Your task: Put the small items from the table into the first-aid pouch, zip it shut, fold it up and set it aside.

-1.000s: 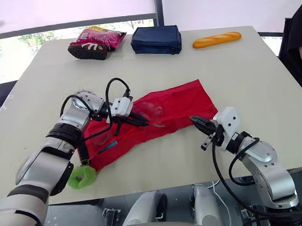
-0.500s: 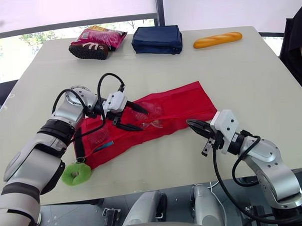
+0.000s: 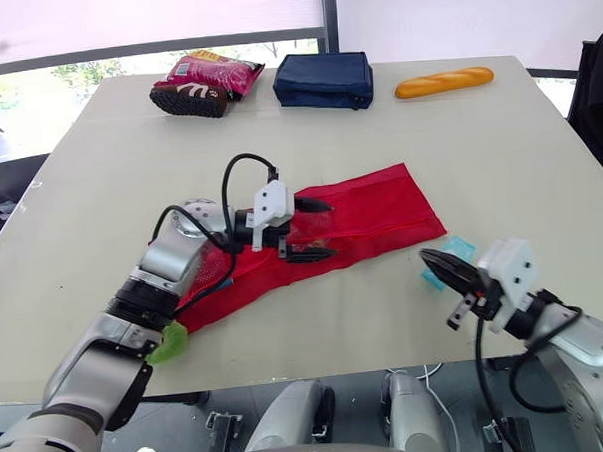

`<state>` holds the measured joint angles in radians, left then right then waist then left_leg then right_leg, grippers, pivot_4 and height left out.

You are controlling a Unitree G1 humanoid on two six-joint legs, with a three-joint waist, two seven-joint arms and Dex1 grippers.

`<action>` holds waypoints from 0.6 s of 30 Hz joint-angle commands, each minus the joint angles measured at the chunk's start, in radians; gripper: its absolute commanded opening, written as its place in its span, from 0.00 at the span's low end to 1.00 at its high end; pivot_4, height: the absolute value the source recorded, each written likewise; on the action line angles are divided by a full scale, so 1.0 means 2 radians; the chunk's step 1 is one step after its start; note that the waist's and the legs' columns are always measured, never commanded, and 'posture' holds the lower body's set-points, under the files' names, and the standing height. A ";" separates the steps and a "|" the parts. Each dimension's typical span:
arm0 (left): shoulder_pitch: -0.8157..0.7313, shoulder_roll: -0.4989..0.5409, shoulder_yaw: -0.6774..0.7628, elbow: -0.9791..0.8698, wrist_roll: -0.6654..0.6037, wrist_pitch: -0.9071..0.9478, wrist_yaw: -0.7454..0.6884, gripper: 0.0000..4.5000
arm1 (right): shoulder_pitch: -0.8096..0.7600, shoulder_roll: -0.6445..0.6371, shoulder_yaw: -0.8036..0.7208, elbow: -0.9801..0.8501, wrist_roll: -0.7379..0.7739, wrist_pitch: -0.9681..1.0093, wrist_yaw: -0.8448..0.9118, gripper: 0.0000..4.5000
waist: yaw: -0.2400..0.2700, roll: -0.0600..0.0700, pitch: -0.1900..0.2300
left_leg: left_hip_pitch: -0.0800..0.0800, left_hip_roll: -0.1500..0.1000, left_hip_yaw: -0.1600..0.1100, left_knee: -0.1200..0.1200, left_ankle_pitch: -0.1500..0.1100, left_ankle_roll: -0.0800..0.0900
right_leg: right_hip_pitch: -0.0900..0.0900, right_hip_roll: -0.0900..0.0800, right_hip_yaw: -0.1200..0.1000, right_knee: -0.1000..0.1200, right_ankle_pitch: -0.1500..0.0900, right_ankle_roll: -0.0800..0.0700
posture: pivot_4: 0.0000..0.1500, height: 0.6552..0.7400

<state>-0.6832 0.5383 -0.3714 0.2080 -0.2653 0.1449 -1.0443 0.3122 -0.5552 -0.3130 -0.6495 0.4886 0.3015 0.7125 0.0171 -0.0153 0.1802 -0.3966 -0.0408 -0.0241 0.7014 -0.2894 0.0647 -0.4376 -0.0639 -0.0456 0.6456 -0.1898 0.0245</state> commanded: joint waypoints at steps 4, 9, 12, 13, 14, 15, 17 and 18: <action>-0.025 -0.045 -0.005 0.013 0.058 0.032 0.054 1.00 | 0.044 -0.010 -0.073 -0.025 0.044 -0.005 0.014 0.43 | -0.001 0.000 0.000 | 0.000 0.000 0.000 0.000 0.000 0.000 | 0.000 0.000 0.000 0.000 0.000 0.000 | 1.00 1.00; -0.058 -0.088 -0.020 0.079 0.102 0.030 0.083 1.00 | 0.053 -0.009 -0.077 -0.034 0.058 -0.003 0.011 0.88 | 0.001 0.000 0.000 | 0.001 0.000 0.000 0.000 0.000 0.000 | 0.001 0.000 0.000 0.000 0.000 0.000 | 1.00 1.00; -0.076 -0.112 -0.021 0.115 0.115 0.024 0.088 1.00 | 0.057 -0.008 -0.075 -0.043 0.067 0.000 0.010 0.99 | 0.001 0.000 0.000 | 0.001 0.000 0.000 0.000 0.000 0.000 | 0.002 0.000 0.000 -0.001 0.000 0.000 | 1.00 1.00; -0.088 -0.126 -0.022 0.135 0.121 0.019 0.090 1.00 | 0.060 -0.007 -0.073 -0.048 0.069 0.002 0.009 0.99 | 0.001 0.000 0.000 | 0.001 0.000 0.000 0.000 0.000 0.000 | 0.002 0.000 0.000 -0.001 0.000 0.000 | 1.00 1.00; -0.099 -0.140 -0.023 0.154 0.128 0.014 0.093 1.00 | 0.062 -0.007 -0.072 -0.050 0.070 0.002 0.007 0.99 | 0.003 0.000 0.000 | 0.001 0.000 0.000 0.000 0.000 0.000 | 0.002 0.000 0.000 -0.001 0.000 0.000 | 1.00 1.00; -0.108 -0.152 -0.024 0.169 0.134 0.011 0.095 1.00 | 0.063 -0.007 -0.071 -0.052 0.070 0.002 0.005 0.99 | 0.004 0.000 0.000 | 0.001 0.000 -0.001 0.000 0.000 0.000 | 0.002 0.000 -0.001 -0.001 0.000 0.000 | 1.00 1.00; -0.118 -0.169 -0.024 0.189 0.142 0.006 0.094 1.00 | 0.064 -0.007 -0.072 -0.053 0.070 0.000 0.002 0.99 | 0.005 0.000 0.000 | 0.001 0.000 0.000 0.000 -0.001 0.001 | 0.002 0.000 0.000 -0.001 0.000 0.001 | 1.00 1.00; -0.123 -0.179 -0.024 0.199 0.147 0.006 0.096 1.00 | 0.064 -0.007 -0.073 -0.055 0.070 0.000 0.001 0.99 | 0.005 0.000 0.000 | 0.001 0.000 0.000 0.000 -0.001 0.001 | 0.002 0.000 0.000 -0.001 0.000 0.001 | 1.00 1.00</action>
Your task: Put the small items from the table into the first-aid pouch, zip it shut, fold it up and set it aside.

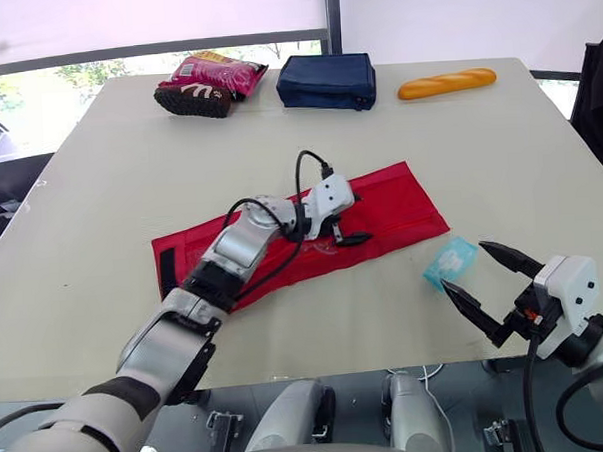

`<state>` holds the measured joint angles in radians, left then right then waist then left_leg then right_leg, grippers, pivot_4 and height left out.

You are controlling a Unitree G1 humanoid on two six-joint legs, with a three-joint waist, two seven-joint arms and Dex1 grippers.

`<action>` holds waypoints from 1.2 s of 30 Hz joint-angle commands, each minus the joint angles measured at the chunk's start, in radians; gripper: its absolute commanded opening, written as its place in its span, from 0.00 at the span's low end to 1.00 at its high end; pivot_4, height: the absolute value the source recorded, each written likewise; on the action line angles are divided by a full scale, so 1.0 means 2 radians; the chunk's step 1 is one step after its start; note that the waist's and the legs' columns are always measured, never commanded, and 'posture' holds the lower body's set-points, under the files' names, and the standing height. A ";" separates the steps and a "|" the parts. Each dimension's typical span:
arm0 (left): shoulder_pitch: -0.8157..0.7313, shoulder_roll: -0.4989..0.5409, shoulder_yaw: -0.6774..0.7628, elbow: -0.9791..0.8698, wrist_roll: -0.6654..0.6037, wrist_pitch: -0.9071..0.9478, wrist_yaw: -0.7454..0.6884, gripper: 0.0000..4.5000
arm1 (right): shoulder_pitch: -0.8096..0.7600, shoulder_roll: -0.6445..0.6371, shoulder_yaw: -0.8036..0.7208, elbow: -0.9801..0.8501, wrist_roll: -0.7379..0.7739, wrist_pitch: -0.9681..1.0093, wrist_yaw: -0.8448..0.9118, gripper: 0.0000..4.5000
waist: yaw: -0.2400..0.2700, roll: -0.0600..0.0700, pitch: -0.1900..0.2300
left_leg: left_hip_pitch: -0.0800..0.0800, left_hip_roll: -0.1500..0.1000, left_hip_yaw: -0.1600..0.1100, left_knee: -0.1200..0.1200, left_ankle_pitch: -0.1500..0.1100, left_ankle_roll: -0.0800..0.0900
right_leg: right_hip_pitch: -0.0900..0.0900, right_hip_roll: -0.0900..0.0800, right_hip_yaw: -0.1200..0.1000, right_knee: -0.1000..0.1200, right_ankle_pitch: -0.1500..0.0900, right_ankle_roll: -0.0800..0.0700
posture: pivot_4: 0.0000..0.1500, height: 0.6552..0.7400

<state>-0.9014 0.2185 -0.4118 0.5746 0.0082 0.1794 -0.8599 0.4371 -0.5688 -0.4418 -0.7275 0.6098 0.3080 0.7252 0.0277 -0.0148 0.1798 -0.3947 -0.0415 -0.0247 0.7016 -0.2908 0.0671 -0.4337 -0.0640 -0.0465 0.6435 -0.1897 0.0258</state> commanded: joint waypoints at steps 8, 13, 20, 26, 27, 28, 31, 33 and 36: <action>-0.039 -0.061 -0.014 0.085 0.064 -0.020 0.047 1.00 | 0.000 -0.006 -0.011 -0.025 0.016 -0.002 -0.015 0.99 | -0.001 0.000 0.000 | 0.000 0.000 0.000 0.000 0.000 0.000 | 0.000 0.000 0.000 0.000 0.000 0.000 | 1.00 1.00; -0.041 -0.081 -0.007 0.103 0.073 -0.004 0.068 0.82 | -0.005 -0.010 -0.009 -0.028 0.019 0.003 -0.019 1.00 | 0.001 0.000 0.000 | 0.000 0.000 0.000 0.000 0.000 0.000 | 0.000 0.000 0.000 0.000 0.000 0.000 | 1.00 1.00; -0.031 -0.080 -0.004 0.079 0.073 0.008 0.062 0.12 | -0.011 -0.013 -0.005 -0.028 0.019 0.005 -0.022 1.00 | 0.000 0.000 0.000 | 0.000 0.000 0.000 0.000 0.000 0.000 | 0.000 0.000 0.000 0.000 0.000 0.000 | 1.00 1.00; -0.020 -0.067 0.010 0.030 0.054 0.008 0.040 0.01 | -0.003 -0.013 -0.007 -0.032 0.024 0.008 -0.019 1.00 | -0.002 0.000 0.000 | 0.000 0.000 0.000 0.000 0.000 0.000 | 0.000 0.000 0.000 0.000 0.000 0.000 | 1.00 1.00; -0.014 -0.065 0.018 0.013 0.042 0.017 0.028 0.01 | 0.000 -0.013 -0.008 -0.033 0.026 0.009 -0.018 1.00 | -0.002 0.000 0.000 | 0.000 0.000 0.000 0.000 0.000 0.000 | 0.000 0.000 0.000 0.000 0.000 0.000 | 1.00 1.00; -0.009 -0.065 0.025 -0.003 0.030 0.021 0.018 0.01 | 0.002 -0.013 -0.009 -0.034 0.029 0.010 -0.018 1.00 | -0.002 0.000 0.000 | 0.000 0.000 0.000 0.000 0.000 0.000 | 0.000 0.000 0.000 0.000 0.000 0.000 | 1.00 1.00; 0.008 -0.051 0.031 -0.051 0.008 0.030 -0.020 0.01 | 0.010 -0.015 -0.012 -0.036 0.035 0.013 -0.015 1.00 | -0.002 0.000 0.000 | 0.000 0.001 0.000 0.000 0.000 0.000 | 0.000 -0.002 0.000 0.000 0.000 0.000 | 1.00 1.00; 0.017 -0.043 0.031 -0.072 0.000 0.038 -0.039 0.01 | 0.015 -0.016 -0.014 -0.038 0.037 0.014 -0.014 1.00 | -0.002 0.000 0.000 | 0.000 0.001 0.000 0.000 0.000 0.000 | 0.000 -0.002 0.000 0.000 0.000 0.000 | 1.00 1.00; 0.034 -0.022 0.032 -0.112 -0.018 0.068 -0.073 0.01 | 0.033 -0.018 -0.024 -0.041 0.039 0.014 -0.009 1.00 | -0.002 0.000 0.000 | 0.000 0.001 0.000 0.000 0.000 0.000 | 0.000 -0.002 0.000 0.000 0.000 0.000 | 1.00 1.00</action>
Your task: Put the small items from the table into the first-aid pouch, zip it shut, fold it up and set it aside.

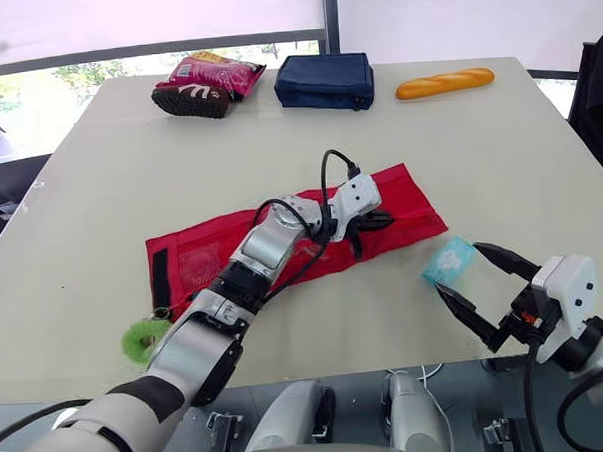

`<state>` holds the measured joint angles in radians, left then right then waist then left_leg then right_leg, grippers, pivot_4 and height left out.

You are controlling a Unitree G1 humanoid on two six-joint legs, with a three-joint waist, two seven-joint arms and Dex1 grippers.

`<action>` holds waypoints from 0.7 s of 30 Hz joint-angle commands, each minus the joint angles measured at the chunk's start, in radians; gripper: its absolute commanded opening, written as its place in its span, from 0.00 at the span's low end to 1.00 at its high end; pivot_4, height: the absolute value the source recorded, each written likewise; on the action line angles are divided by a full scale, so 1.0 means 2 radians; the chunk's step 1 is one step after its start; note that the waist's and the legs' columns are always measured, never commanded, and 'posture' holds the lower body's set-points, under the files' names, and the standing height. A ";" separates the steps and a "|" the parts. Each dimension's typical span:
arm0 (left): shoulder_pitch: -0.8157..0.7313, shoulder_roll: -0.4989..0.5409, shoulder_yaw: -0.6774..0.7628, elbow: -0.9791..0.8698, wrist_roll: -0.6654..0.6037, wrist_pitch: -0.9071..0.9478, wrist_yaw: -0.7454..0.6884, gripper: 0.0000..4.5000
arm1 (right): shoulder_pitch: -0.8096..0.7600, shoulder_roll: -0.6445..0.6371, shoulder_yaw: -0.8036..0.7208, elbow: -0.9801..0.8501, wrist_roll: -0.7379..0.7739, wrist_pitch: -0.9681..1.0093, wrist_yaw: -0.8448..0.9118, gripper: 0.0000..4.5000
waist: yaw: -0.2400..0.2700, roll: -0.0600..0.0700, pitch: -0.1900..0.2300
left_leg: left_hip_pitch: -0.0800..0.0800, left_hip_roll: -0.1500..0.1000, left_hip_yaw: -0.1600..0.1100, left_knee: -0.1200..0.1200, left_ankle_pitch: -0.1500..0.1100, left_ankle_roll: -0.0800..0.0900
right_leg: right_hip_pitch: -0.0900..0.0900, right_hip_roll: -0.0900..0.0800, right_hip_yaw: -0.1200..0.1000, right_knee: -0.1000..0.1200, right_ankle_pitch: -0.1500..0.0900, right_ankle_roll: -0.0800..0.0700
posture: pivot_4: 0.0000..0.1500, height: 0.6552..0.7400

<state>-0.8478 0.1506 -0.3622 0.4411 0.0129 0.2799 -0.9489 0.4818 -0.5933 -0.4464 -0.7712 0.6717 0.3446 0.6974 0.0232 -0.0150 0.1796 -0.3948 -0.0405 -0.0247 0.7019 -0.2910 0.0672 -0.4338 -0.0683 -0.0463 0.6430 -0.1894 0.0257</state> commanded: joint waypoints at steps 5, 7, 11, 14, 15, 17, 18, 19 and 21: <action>0.024 0.025 0.019 -0.086 -0.046 0.061 -0.037 0.01 | 0.036 -0.008 -0.032 -0.021 -0.004 -0.004 0.002 1.00 | 0.000 0.000 0.000 | 0.000 0.000 0.000 0.000 0.000 0.000 | 0.000 0.000 0.000 0.000 0.000 0.000 | 1.00 1.00; 0.031 0.027 0.023 -0.096 -0.051 0.074 -0.032 0.01 | 0.043 -0.009 -0.028 -0.022 -0.020 0.004 -0.011 1.00 | 0.000 0.000 0.000 | 0.000 0.000 0.000 0.000 0.000 0.000 | 0.000 0.000 0.000 0.000 0.000 0.000 | 1.00 1.00; 0.040 0.026 0.025 -0.101 -0.050 0.081 -0.012 0.01 | 0.032 -0.003 0.004 -0.023 -0.064 0.040 -0.070 1.00 | 0.000 0.000 0.000 | 0.000 0.000 0.000 0.000 0.000 0.000 | 0.000 0.000 0.000 0.000 0.000 0.000 | 1.00 1.00; 0.043 0.025 0.026 -0.102 -0.051 0.084 0.000 0.01 | 0.012 0.018 0.037 -0.035 -0.079 0.088 -0.135 1.00 | 0.000 0.000 0.000 | 0.000 0.000 0.000 0.000 0.000 0.000 | 0.000 0.000 0.000 0.000 0.000 0.000 | 1.00 1.00; 0.044 0.024 0.029 -0.104 -0.054 0.087 0.005 0.01 | 0.002 0.029 0.050 -0.040 -0.086 0.104 -0.161 1.00 | 0.000 0.000 0.000 | 0.000 0.000 0.000 0.000 0.000 0.000 | 0.000 0.000 0.000 0.000 0.000 0.000 | 1.00 1.00; 0.046 0.023 0.033 -0.109 -0.058 0.093 0.012 0.01 | -0.021 0.057 0.070 -0.050 -0.090 0.146 -0.216 1.00 | 0.000 0.001 0.000 | 0.000 0.000 0.000 0.000 0.001 -0.002 | 0.000 0.000 0.000 0.000 0.000 0.000 | 1.00 1.00; 0.048 0.023 0.034 -0.112 -0.059 0.097 0.016 0.01 | -0.033 0.070 0.079 -0.054 -0.100 0.164 -0.243 1.00 | 0.000 0.001 0.000 | 0.000 0.000 0.000 0.000 0.001 -0.002 | 0.000 0.000 0.000 0.000 0.000 0.000 | 1.00 1.00; 0.050 0.025 0.035 -0.116 -0.060 0.100 0.018 0.01 | -0.045 0.086 0.089 -0.058 -0.100 0.184 -0.268 1.00 | 0.000 0.001 0.000 | 0.000 0.000 0.000 0.000 0.001 -0.002 | 0.000 0.000 0.000 0.000 0.000 0.000 | 1.00 1.00; 0.054 0.026 0.037 -0.123 -0.061 0.106 0.024 0.01 | -0.075 0.125 0.123 -0.063 -0.114 0.223 -0.323 1.00 | -0.001 0.001 0.000 | 0.000 0.000 0.000 0.000 0.001 -0.002 | 0.000 -0.001 0.000 0.000 0.000 0.000 | 1.00 1.00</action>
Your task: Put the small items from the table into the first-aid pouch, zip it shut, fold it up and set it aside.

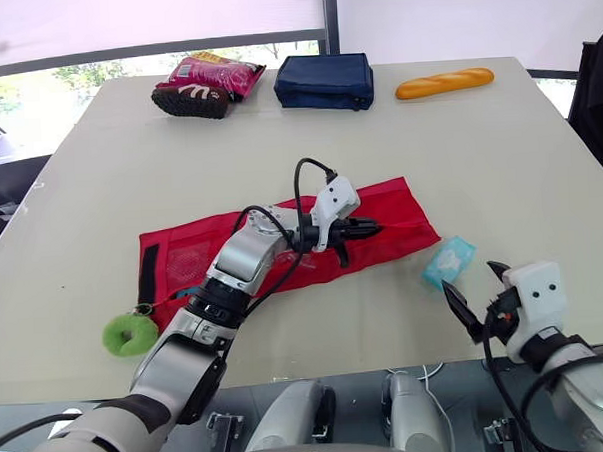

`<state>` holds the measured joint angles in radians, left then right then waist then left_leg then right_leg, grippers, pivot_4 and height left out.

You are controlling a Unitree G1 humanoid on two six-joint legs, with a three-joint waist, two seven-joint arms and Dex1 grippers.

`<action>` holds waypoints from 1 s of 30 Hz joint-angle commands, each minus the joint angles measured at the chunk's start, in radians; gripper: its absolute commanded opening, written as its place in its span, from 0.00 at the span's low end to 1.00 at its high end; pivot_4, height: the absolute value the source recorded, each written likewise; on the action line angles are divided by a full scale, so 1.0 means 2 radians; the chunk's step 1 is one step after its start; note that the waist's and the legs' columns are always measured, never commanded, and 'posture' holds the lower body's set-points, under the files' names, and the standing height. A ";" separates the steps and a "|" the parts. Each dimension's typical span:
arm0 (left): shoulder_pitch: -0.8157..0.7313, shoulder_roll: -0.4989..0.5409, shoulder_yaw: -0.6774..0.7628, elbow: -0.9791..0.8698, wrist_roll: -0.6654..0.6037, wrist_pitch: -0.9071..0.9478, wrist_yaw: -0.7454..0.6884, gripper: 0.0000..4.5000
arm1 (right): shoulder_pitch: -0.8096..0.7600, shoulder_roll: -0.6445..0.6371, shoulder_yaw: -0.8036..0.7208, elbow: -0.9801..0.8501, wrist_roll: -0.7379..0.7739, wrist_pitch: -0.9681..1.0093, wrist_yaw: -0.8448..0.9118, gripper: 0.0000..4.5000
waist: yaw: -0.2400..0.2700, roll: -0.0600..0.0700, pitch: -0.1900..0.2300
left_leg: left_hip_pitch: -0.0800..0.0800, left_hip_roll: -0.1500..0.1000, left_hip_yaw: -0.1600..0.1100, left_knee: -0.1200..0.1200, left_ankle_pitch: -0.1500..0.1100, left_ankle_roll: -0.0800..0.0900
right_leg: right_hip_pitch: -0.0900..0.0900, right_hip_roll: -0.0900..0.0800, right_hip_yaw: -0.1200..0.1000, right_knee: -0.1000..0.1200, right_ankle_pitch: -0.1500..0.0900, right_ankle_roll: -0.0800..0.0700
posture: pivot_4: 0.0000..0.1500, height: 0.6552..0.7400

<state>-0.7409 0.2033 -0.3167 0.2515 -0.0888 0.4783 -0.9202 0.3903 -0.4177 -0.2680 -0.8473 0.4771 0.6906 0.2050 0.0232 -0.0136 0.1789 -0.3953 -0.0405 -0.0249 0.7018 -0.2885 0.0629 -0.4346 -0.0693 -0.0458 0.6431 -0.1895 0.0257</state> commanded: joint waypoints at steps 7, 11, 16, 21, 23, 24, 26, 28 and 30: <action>0.001 0.004 0.023 -0.023 -0.013 0.009 0.034 0.01 | -0.112 0.124 0.093 -0.016 -0.076 0.133 -0.190 1.00 | -0.003 0.000 0.000 | 0.000 -0.001 0.000 0.000 0.000 -0.001 | 0.000 0.000 0.000 0.000 0.000 0.000 | 1.00 1.00; -0.001 0.004 0.026 -0.018 -0.012 0.007 0.043 0.01 | -0.116 0.138 0.111 -0.019 -0.103 0.171 -0.212 1.00 | -0.004 0.001 0.000 | 0.000 -0.001 0.000 0.000 0.000 -0.001 | 0.000 0.003 0.000 0.000 0.000 0.000 | 1.00 1.00; -0.001 0.002 0.026 -0.017 -0.013 0.005 0.048 0.01 | -0.133 0.168 0.116 -0.012 -0.119 0.186 -0.226 1.00 | -0.004 0.001 0.000 | 0.000 -0.001 0.000 0.000 0.000 -0.001 | 0.000 0.003 0.000 0.000 0.000 0.000 | 1.00 1.00; 0.000 0.001 0.025 -0.019 -0.014 0.005 0.051 0.01 | -0.145 0.187 0.114 -0.002 -0.134 0.196 -0.226 1.00 | -0.004 0.001 0.000 | 0.000 -0.001 0.000 0.000 0.000 -0.001 | 0.000 0.003 0.000 0.000 0.000 0.000 | 1.00 1.00; 0.000 0.001 0.024 -0.019 -0.014 0.004 0.051 0.01 | -0.142 0.184 0.115 -0.002 -0.141 0.197 -0.224 1.00 | -0.005 0.001 0.000 | 0.000 -0.001 0.000 0.000 0.000 -0.001 | 0.000 0.003 0.001 0.000 0.000 0.000 | 1.00 1.00; 0.001 0.001 0.024 -0.020 -0.014 0.005 0.051 0.00 | -0.139 0.182 0.115 -0.004 -0.144 0.199 -0.221 0.94 | -0.005 0.001 0.000 | 0.000 -0.001 0.000 0.000 0.000 -0.001 | 0.000 0.003 0.001 0.000 0.000 0.000 | 1.00 1.00; 0.001 0.002 0.024 -0.021 -0.013 0.005 0.051 0.00 | -0.135 0.174 0.115 -0.009 -0.150 0.204 -0.215 0.82 | -0.005 0.001 0.000 | 0.000 -0.001 0.000 0.000 0.000 -0.001 | 0.000 0.003 0.001 0.000 0.000 0.000 | 1.00 1.00; 0.002 0.002 0.024 -0.021 -0.013 0.005 0.051 0.00 | -0.129 0.167 0.112 -0.014 -0.153 0.205 -0.208 0.62 | -0.005 0.001 0.000 | 0.000 -0.001 0.000 0.000 0.000 -0.001 | 0.000 0.003 0.001 0.000 0.000 0.000 | 1.00 1.00; 0.003 0.003 0.024 -0.022 -0.013 0.006 0.052 0.00 | -0.121 0.157 0.108 -0.021 -0.156 0.205 -0.201 0.36 | -0.005 0.001 0.000 | 0.000 -0.001 0.000 0.000 0.000 -0.001 | 0.000 0.003 0.001 0.000 0.000 0.000 | 1.00 1.00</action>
<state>-0.7319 0.2103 -0.2827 0.2313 -0.1051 0.5036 -0.8210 0.1373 -0.0869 -0.0356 -0.8414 0.1842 1.0938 -0.2027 0.0138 -0.0124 0.1782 -0.3950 -0.0421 -0.0248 0.7017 -0.2878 0.0618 -0.4353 -0.0631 -0.0445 0.6436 -0.1893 0.0256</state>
